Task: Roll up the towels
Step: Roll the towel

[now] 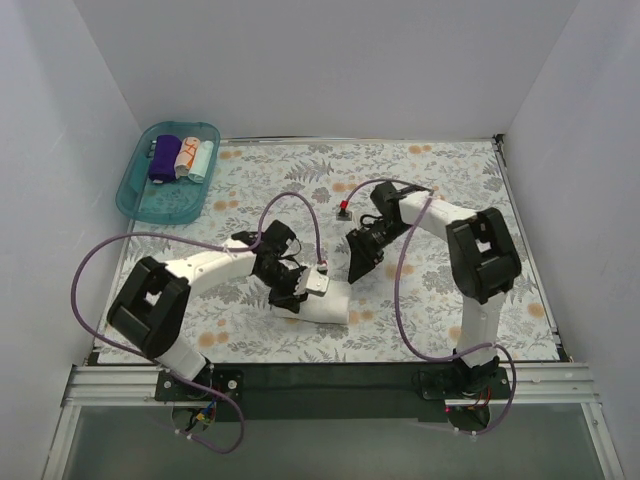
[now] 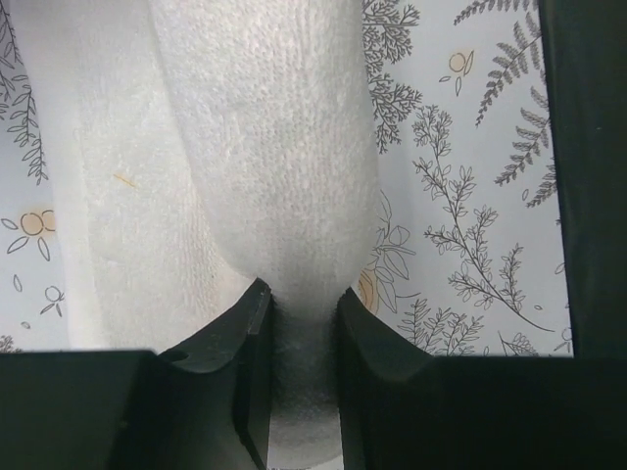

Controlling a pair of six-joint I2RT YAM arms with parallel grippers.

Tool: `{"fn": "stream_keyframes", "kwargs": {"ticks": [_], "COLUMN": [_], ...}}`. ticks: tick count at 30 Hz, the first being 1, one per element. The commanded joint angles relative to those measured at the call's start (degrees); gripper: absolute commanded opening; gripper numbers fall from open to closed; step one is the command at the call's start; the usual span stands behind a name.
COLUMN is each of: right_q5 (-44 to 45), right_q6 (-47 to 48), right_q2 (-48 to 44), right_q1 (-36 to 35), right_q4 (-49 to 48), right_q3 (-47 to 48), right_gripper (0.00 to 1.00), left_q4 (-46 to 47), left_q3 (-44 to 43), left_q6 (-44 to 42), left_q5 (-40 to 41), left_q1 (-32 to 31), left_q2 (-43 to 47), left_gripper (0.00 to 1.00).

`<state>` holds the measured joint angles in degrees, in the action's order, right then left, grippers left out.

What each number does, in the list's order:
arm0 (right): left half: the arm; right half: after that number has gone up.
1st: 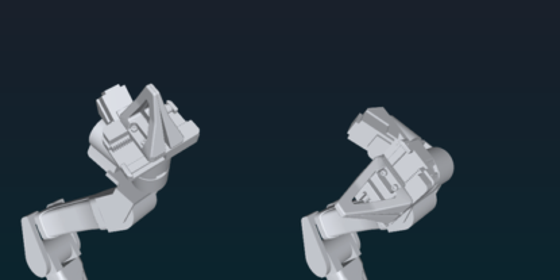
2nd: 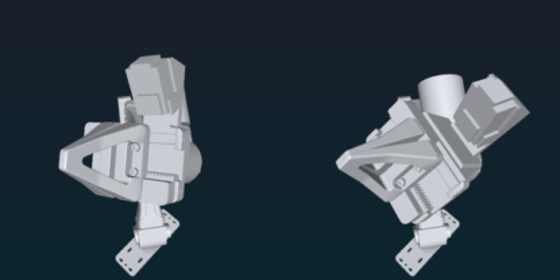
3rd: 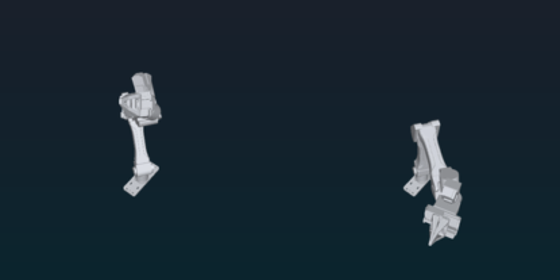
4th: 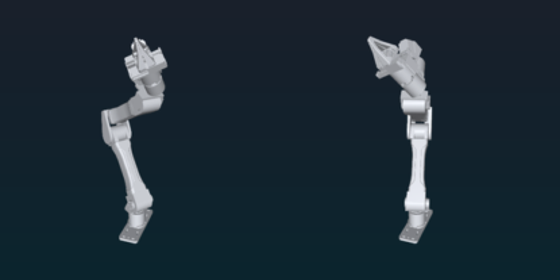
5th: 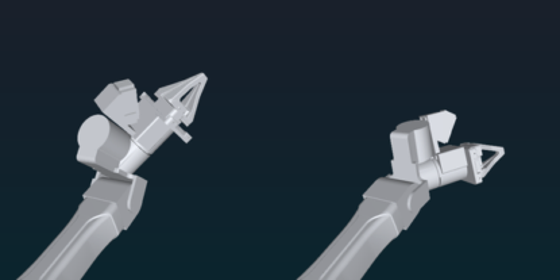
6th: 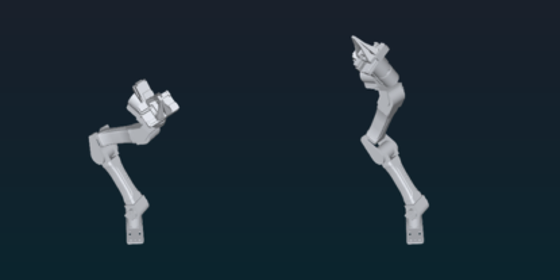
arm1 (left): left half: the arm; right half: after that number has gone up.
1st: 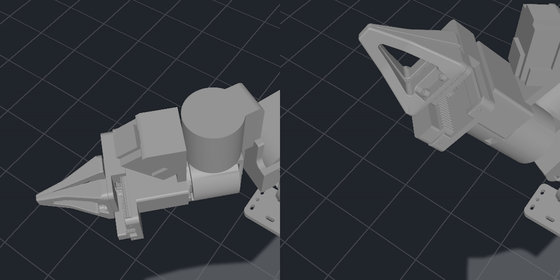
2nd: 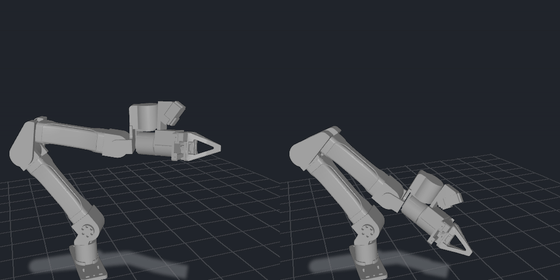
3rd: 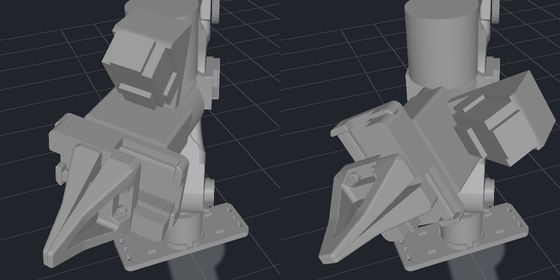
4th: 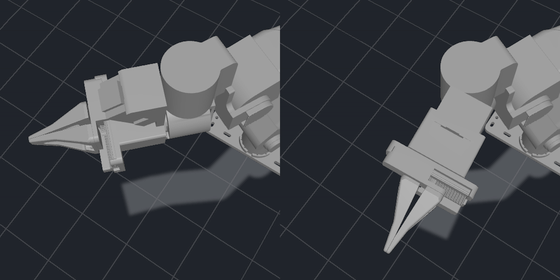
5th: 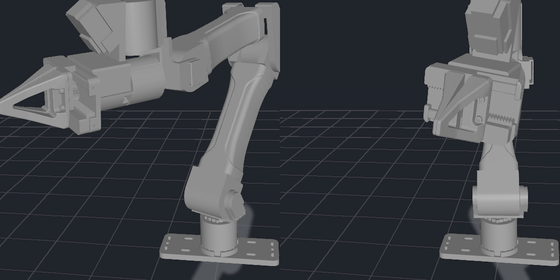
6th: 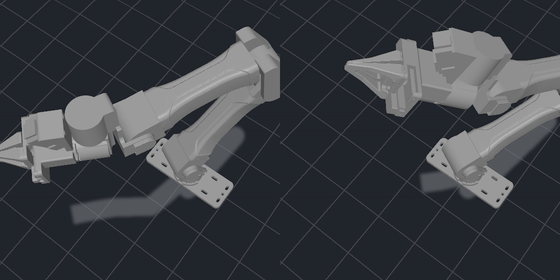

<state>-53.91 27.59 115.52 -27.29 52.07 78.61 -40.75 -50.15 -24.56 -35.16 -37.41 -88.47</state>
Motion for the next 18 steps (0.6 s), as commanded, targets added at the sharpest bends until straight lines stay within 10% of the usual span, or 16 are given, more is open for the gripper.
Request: {"fn": "stream_keyframes", "kwargs": {"ticks": [1,18], "right_q5": [5.48,38.42], "right_q6": [1.85,2.28], "right_q2": [-13.78,-33.09], "right_q1": [1.09,-22.44], "right_q4": [-7.93,-28.16], "right_q3": [-4.15,-19.02], "right_gripper": [0.41,0.78], "left_q4": [-21.53,-39.05], "left_q3": [-2.31,-35.01], "left_q6": [-6.0,-10.78], "left_q5": [-6.31,-9.76], "left_q1": [3.04,10.51], "left_q2": [-9.25,-45.47], "left_gripper": [0.0,0.01]}}
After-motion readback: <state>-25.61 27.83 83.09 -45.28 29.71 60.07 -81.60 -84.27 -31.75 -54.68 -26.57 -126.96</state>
